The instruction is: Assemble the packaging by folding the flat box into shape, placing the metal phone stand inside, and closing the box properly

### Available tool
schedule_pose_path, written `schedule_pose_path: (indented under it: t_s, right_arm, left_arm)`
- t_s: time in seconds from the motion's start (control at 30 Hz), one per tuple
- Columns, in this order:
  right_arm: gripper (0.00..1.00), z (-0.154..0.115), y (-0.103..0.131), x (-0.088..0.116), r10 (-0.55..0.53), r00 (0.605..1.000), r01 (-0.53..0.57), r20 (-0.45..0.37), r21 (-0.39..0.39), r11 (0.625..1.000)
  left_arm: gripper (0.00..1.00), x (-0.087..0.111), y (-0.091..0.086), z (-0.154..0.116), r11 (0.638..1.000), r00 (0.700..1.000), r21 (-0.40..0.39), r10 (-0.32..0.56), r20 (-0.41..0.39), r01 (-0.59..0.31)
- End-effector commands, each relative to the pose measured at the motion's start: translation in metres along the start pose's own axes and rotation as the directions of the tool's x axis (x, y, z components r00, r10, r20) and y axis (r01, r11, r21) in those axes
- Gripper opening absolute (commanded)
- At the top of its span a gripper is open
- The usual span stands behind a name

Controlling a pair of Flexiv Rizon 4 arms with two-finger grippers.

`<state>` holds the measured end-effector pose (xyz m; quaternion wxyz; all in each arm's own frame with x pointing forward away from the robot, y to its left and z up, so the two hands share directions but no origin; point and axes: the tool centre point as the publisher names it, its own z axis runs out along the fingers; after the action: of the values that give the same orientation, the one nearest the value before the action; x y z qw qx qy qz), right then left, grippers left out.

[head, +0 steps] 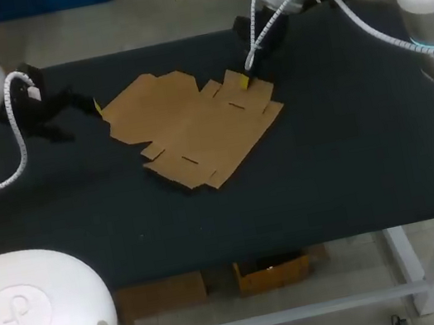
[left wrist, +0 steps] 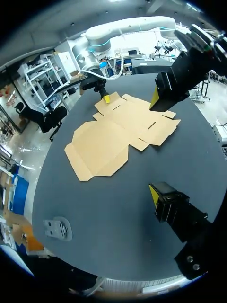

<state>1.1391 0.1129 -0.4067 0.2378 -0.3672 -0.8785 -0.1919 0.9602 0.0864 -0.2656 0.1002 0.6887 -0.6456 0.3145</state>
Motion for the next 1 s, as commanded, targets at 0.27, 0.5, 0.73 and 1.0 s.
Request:
schedule_pose_path:
  t_s: [0.27, 0.5, 0.73, 1.0]
  right_arm:
    - [0.00, -0.015, -0.033, 0.016, 0.033, 0.996, -0.042, -0.083, -0.118, 0.992]
    - [0.00, -0.013, -0.057, 0.028, 0.073, 0.992, -0.091, -0.108, -0.177, 0.980]
    - [0.00, -0.013, -0.075, 0.031, 0.154, 0.983, -0.174, -0.100, -0.249, 0.953]
    - [0.00, -0.017, -0.085, 0.036, 0.202, 0.973, -0.230, -0.115, -0.369, 0.900]
  left_arm:
    - [1.00, -0.002, 0.009, 0.005, 1.000, 1.000, -0.013, 0.006, -0.024, -0.007]
    - [1.00, -0.002, 0.013, 0.009, 1.000, 0.999, -0.024, 0.011, -0.038, -0.011]
    - [1.00, -0.001, 0.015, 0.013, 0.999, 0.999, -0.037, 0.017, -0.050, -0.019]
    - [1.00, 0.000, 0.016, 0.015, 0.998, 0.998, -0.051, 0.025, -0.058, -0.028]
